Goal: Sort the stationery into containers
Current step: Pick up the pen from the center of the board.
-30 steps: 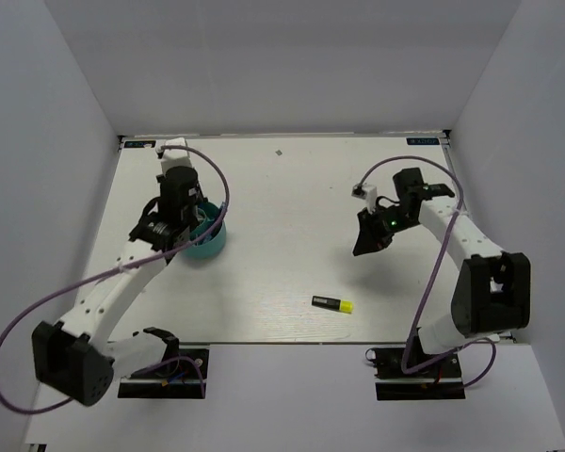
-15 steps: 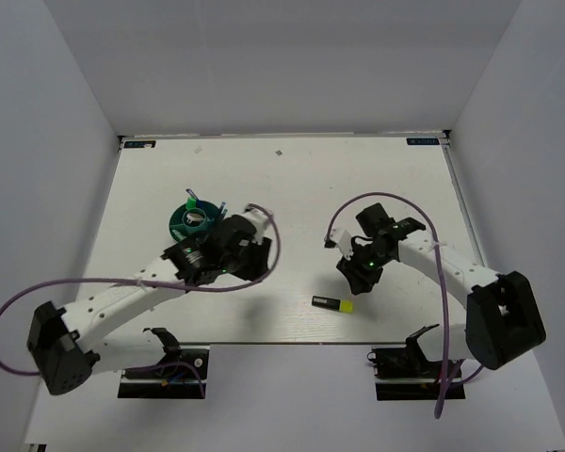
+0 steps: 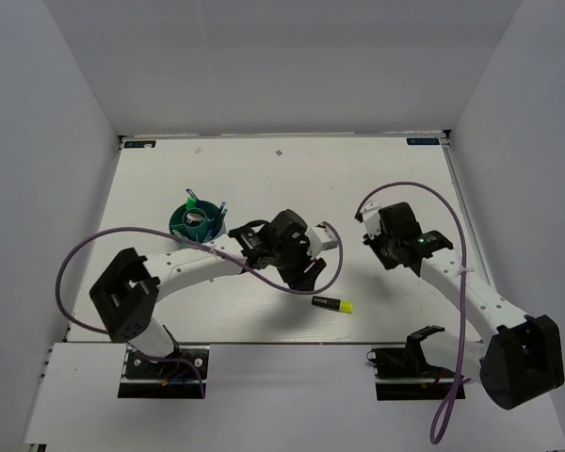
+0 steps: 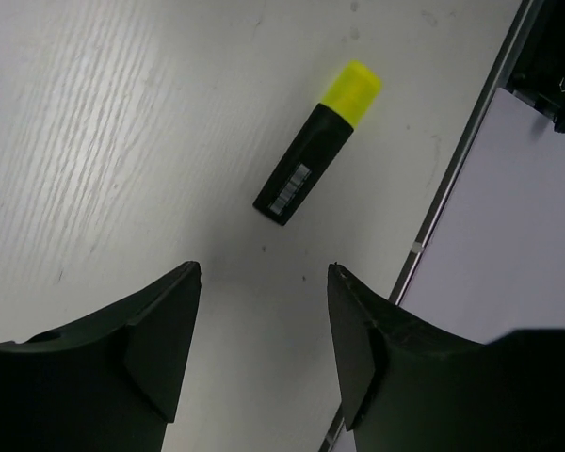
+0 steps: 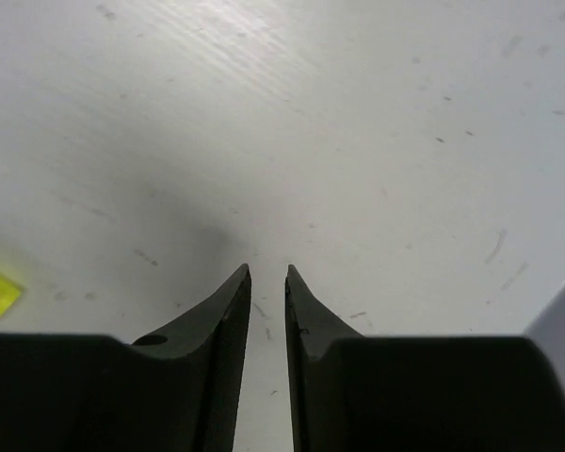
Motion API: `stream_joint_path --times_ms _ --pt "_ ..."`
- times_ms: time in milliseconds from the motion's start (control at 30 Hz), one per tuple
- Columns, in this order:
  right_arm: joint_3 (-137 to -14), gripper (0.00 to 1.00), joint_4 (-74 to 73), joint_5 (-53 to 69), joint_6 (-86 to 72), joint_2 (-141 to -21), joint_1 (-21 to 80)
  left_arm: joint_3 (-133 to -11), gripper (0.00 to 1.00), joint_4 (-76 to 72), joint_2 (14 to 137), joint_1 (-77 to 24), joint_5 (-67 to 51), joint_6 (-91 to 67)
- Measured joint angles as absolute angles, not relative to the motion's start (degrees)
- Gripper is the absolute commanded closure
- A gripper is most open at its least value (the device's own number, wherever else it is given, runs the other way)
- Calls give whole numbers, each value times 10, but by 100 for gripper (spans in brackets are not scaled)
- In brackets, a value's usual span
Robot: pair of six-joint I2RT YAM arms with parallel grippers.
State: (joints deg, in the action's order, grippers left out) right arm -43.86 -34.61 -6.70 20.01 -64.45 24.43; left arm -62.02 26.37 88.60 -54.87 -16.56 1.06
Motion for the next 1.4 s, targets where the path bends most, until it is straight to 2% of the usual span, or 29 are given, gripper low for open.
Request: stream_joint_path --times_ms 200,567,933,1267,1400 --pt "-423 75 -304 -135 166 -615 211 -655 33 228 974 -553 -240 53" --pt "-414 72 -285 -133 152 -592 169 -680 33 178 1042 -596 -296 140" --pt "-413 71 -285 -117 150 -590 153 -693 34 161 1084 -646 -217 232" --pt "-413 71 -285 -103 149 -579 142 -719 36 148 1127 -652 -168 262" --pt "-413 71 -285 -98 149 -576 139 -729 40 144 1136 -653 -159 268"
